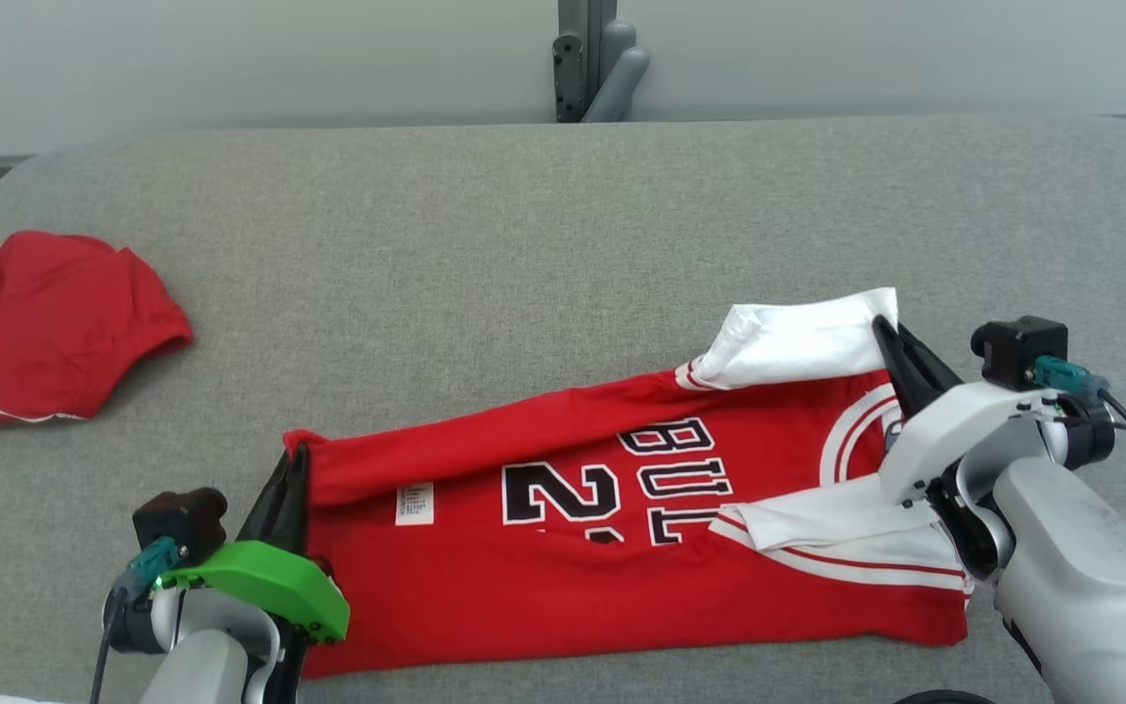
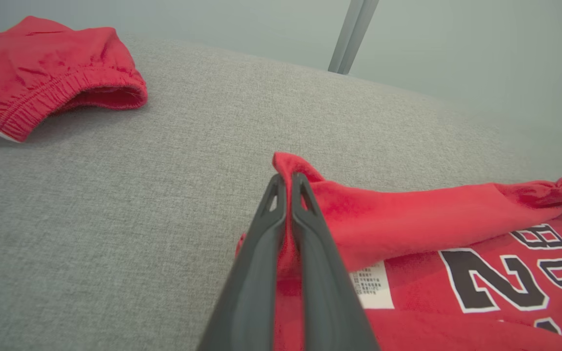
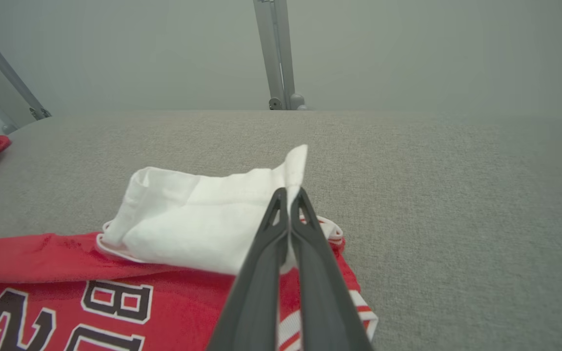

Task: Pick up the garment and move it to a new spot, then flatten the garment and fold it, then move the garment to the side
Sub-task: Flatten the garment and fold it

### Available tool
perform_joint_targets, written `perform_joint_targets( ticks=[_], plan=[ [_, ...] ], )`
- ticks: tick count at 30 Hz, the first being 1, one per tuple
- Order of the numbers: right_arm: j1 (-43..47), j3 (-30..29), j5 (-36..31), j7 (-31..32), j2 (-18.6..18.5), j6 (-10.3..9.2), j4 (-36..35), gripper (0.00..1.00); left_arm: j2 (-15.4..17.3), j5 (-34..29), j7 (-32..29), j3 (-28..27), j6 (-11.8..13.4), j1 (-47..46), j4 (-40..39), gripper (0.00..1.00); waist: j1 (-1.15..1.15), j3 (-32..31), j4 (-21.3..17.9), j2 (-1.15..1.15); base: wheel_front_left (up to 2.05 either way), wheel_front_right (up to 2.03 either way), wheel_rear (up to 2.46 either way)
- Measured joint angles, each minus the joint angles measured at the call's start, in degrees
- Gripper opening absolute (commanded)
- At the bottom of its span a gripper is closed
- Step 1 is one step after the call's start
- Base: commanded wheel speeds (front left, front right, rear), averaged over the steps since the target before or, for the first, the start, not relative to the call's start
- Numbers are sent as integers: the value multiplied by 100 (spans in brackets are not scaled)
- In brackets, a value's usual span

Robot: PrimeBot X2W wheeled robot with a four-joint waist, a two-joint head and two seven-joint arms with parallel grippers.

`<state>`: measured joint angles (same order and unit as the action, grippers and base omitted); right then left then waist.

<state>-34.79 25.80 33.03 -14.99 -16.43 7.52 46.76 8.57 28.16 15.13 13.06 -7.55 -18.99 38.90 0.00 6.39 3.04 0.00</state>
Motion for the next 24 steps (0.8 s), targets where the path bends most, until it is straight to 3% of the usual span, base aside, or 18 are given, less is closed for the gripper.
perform_joint_targets(
  ticks=[7, 14, 15, 16, 17, 18, 24],
  plan=[
    [891, -158, 107, -5, -109, 0, -705, 0, 9, 46, 0, -43, 0, 454, -51, 0, 0, -326, -277, 0, 0, 0, 0],
    [1357, -151, 154, -5, -81, 0, -933, 0, -9, 22, 0, -216, 0, 673, 3, 0, 0, -414, -509, 0, 0, 0, 0],
    [1407, -141, 168, -5, -68, 0, -925, 0, -23, 1, 0, -236, 0, 681, 1, 20, 0, -412, -526, 0, 0, 0, 0],
    [1461, -123, 175, 10, -62, 0, -905, 0, -37, -15, 0, -277, 0, 687, 1, 66, 0, -407, -534, 0, 0, 0, 0],
    [1508, -113, 231, 90, -48, 0, -849, 30, -49, -54, 0, -343, 0, 697, 4, 100, 0, -401, -536, 0, 0, 0, 0],
    [1569, -93, 267, 135, -46, 0, -806, 100, -56, -91, 1, -408, 0, 716, 29, 100, 0, -403, -535, 0, 0, 0, 0],
    [2036, -343, 565, 32, -200, 0, -1046, 100, -166, -783, 1, -1247, 159, 1259, -382, 100, 0, -510, -485, 0, 0, 0, 0]
  ],
)
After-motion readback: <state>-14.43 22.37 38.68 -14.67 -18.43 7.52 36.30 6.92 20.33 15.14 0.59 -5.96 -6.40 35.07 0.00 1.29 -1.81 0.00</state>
